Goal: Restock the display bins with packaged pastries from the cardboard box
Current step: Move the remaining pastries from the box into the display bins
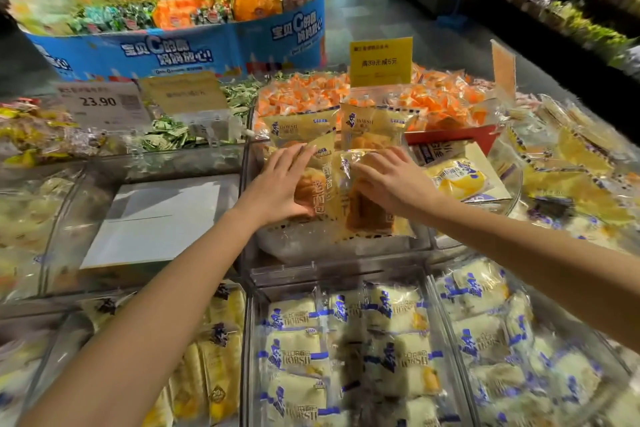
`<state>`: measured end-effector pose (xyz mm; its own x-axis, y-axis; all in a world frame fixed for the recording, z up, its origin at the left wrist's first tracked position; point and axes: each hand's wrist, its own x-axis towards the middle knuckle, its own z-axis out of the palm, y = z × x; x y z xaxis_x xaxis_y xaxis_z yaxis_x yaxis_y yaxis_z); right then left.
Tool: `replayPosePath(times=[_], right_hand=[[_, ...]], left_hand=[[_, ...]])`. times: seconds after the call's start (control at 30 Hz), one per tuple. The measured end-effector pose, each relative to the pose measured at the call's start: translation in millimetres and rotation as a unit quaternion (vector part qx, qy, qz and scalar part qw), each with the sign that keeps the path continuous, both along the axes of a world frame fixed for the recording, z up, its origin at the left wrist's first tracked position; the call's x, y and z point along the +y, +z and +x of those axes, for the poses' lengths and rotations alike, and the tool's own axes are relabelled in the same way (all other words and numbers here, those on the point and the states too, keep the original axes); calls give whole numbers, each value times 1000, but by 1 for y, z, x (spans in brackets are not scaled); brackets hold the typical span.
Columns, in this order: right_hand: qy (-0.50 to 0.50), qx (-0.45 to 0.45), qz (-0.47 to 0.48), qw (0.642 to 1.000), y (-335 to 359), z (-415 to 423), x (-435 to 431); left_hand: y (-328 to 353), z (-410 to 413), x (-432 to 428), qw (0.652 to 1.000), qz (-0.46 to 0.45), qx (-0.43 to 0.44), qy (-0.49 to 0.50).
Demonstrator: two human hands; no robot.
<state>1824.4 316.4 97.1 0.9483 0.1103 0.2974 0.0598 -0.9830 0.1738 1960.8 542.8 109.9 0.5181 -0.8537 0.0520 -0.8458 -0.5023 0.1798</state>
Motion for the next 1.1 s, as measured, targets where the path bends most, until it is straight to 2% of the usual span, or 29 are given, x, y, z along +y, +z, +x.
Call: replayPosePath(times=[0.03, 0.1, 0.23, 0.37, 0.5, 0.7, 0.87, 1.0, 1.1], right_hand=[[-16, 49, -23, 998, -8, -5, 2], [-33, 92, -55, 994, -18, -12, 4], [-25, 90, -14, 996, -17, -10, 2], [-14, 112, -41, 993, -21, -15, -5], [-20, 127, -20, 991, -10, -17, -13], [8, 143, -10, 990, -1, -33, -17], [-4, 132, -40, 990, -6, -37, -10], [-8, 149, -36, 988, -10, -38, 2], [-29, 158, 11, 987, -2, -45, 4]], left_hand=[[-1, 0, -1, 1000, -14, 12, -15], [-4, 1, -3, 998, -42, 29, -38], [-4, 6, -11, 993, -78, 85, -30], [2, 6, -15, 989, -46, 139, -9], [0, 0, -8, 987, 0, 160, -6], [-4, -8, -2, 987, 104, 121, -33], [-12, -27, 1, 992, 128, -17, -8], [-9, -33, -5, 986, 163, 18, -13], [0, -35, -1, 986, 165, 29, -9]])
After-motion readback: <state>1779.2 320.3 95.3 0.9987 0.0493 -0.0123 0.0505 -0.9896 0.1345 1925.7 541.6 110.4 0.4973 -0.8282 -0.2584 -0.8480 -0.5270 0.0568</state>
